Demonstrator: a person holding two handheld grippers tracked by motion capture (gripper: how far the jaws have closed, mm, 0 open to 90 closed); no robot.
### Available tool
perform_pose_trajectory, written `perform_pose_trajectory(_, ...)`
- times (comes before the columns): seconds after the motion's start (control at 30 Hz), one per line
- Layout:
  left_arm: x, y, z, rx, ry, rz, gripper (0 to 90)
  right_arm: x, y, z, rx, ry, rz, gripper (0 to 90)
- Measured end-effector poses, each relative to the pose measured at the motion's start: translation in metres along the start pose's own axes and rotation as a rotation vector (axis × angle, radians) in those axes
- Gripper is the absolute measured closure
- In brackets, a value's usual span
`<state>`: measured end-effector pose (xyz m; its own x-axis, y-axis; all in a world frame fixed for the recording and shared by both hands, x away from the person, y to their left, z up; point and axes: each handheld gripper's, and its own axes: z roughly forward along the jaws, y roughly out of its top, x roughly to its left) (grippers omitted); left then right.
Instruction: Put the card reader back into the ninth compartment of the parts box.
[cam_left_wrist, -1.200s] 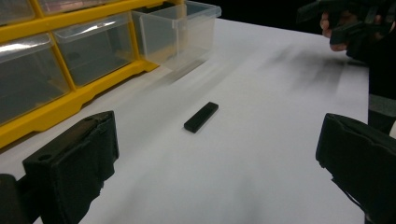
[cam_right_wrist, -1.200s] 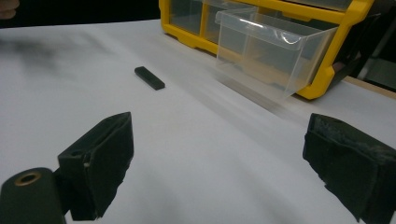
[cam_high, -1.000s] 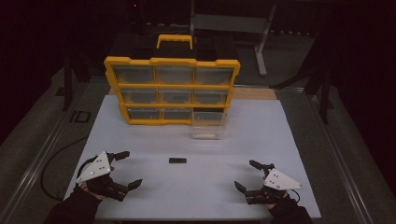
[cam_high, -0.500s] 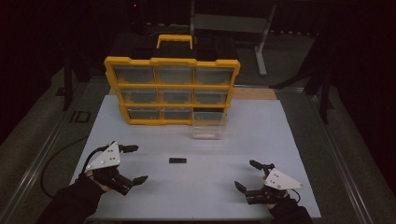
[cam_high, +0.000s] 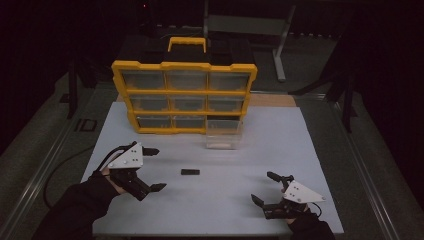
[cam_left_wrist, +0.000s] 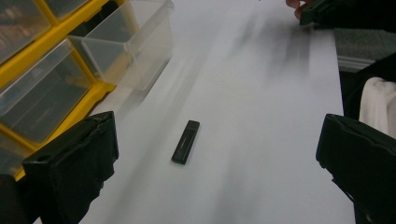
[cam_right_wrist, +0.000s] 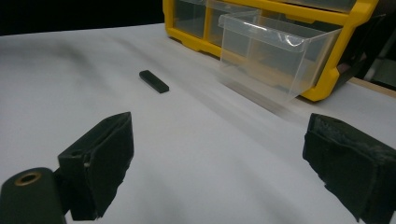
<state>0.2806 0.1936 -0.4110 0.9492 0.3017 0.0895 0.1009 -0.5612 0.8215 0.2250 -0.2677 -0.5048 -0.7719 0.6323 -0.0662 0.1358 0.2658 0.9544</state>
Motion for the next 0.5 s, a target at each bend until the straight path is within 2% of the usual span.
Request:
perform_pose_trajectory(0.23, 0.005, 0.011, 0.008, 0.058, -0.005, 0.034, 0.2, 0.000, 0.000, 0.000, 0.003, -0.001, -0.002, 8.9)
perform_pose_trajectory(0.3, 0.007, 0.016, 0.014, 0.100, -0.011, 0.052, 0.2, 0.000, 0.000, 0.000, -0.001, 0.003, 0.004, 8.9)
perform_pose_trajectory(0.5, 0.009, 0.025, 0.024, 0.161, -0.010, 0.081, 0.3, 0.001, 0.000, 0.000, -0.002, 0.003, 0.016, 8.9)
